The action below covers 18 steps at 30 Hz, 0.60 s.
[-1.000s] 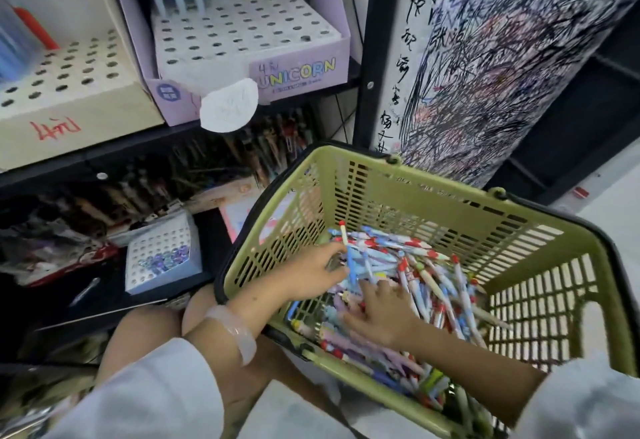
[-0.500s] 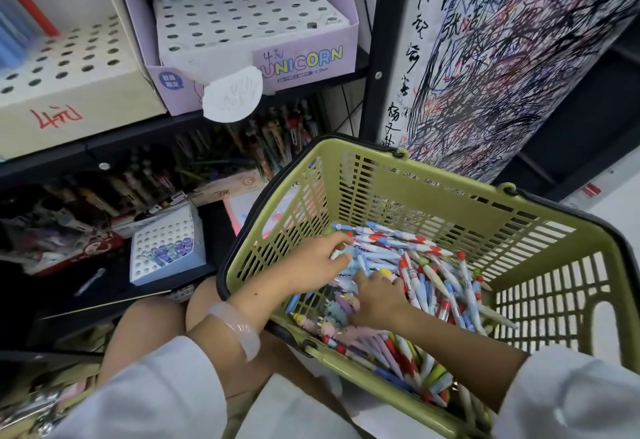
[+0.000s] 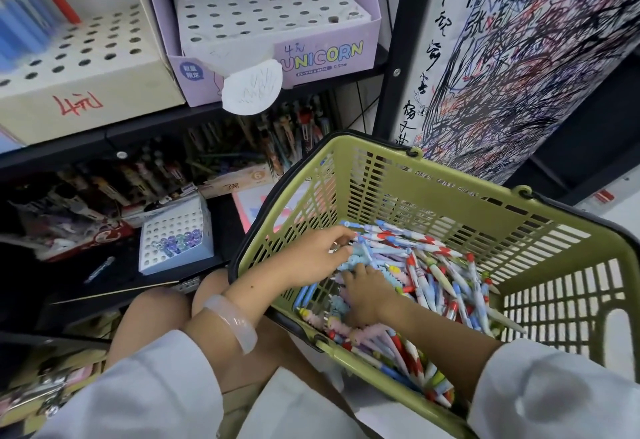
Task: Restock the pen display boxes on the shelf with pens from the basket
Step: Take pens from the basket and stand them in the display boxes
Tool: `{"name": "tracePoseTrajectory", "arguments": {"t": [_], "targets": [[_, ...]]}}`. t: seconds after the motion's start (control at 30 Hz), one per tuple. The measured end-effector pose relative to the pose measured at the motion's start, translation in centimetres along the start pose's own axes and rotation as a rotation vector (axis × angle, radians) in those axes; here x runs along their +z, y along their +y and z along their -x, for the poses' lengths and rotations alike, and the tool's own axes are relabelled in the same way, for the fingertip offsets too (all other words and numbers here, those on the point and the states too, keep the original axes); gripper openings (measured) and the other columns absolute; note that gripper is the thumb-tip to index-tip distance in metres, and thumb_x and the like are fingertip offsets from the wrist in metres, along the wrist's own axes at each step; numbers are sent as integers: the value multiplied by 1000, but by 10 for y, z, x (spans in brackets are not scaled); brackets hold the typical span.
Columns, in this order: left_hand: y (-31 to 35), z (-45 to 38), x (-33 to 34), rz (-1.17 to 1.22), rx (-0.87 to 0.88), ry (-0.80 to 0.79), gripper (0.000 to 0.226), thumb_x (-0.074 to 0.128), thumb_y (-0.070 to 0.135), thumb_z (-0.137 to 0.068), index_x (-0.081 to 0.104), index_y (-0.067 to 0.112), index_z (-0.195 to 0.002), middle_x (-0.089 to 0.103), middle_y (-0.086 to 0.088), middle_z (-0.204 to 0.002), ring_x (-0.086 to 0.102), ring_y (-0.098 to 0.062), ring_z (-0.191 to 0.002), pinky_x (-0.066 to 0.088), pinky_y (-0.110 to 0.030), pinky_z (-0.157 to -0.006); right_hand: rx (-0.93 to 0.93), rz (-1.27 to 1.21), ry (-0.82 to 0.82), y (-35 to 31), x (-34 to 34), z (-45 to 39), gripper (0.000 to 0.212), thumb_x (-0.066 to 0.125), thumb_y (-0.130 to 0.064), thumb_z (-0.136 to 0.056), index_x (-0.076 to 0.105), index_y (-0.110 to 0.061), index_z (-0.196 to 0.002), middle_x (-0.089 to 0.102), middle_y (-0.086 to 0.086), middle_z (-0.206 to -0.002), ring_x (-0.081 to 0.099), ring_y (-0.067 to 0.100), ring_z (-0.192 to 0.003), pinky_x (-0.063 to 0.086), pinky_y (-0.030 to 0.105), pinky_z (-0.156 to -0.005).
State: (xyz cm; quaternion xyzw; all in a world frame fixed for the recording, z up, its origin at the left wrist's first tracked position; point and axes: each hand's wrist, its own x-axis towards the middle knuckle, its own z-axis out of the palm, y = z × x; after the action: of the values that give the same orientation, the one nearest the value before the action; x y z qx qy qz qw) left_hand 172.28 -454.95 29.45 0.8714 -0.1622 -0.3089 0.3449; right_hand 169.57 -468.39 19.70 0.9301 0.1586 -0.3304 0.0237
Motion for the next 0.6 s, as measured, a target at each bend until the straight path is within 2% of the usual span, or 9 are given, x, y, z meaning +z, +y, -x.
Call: {"name": "tracePoseTrajectory", "arguments": {"t": [0.07,0.17,0.3,0.37,0.43,0.5,0.6], "targets": [[-2,1,0,-2,-1,-6,38,40,30,-99,42,22,-136,47,0,-137,44,-14,-124,34,-21,-91,-20,-49,-28,4,-4,0,82,66,-49,-78,29,-5,-137,42,17,-132,41,33,-122,34,37,-98],[-5,4,0,-11,-2,6,37,41,29,-99,44,20,-135,49,-1,-134,46,-15,-120,37,-24,-94,-82,-112,-56,6,0,2,59,67,-40,-80,43,-8,-124,54,14,-119,53,31,-108,37,31,-77],[-6,6,-1,-5,-1,31,35,42,27,-99,46,18,-133,51,-1,-130,49,-15,-114,37,-24,-90,-69,-116,-116,5,7,3,76,66,-36,-82,26,-16,-143,34,17,-135,48,36,-116,43,39,-89],[-6,8,-2,-6,3,31,34,42,28,-99,47,19,-132,51,0,-128,51,-17,-111,40,-28,-91,-61,-81,-168,1,2,0,81,66,-37,-83,20,-17,-146,28,18,-140,46,36,-119,44,39,-90],[-7,9,-4,-7,3,28,34,41,28,-99,47,19,-131,52,0,-126,52,-19,-110,41,-31,-92,-81,-52,-188,-3,-1,-3,79,66,-33,-83,22,-16,-146,35,18,-137,49,34,-116,45,36,-83],[-8,11,-6,-1,-2,29,33,41,27,-99,47,20,-130,52,-1,-126,53,-22,-111,43,-34,-91,-115,-75,-148,-4,0,-4,72,68,-30,-81,31,-12,-141,50,17,-125,54,31,-108,43,32,-73],[-8,13,-7,-10,-10,40,33,40,26,-99,46,19,-131,53,-3,-126,54,-26,-111,43,-36,-92,-132,-156,-118,0,7,-5,71,70,-29,-78,35,-10,-137,56,17,-120,56,31,-104,40,29,-71]]}}
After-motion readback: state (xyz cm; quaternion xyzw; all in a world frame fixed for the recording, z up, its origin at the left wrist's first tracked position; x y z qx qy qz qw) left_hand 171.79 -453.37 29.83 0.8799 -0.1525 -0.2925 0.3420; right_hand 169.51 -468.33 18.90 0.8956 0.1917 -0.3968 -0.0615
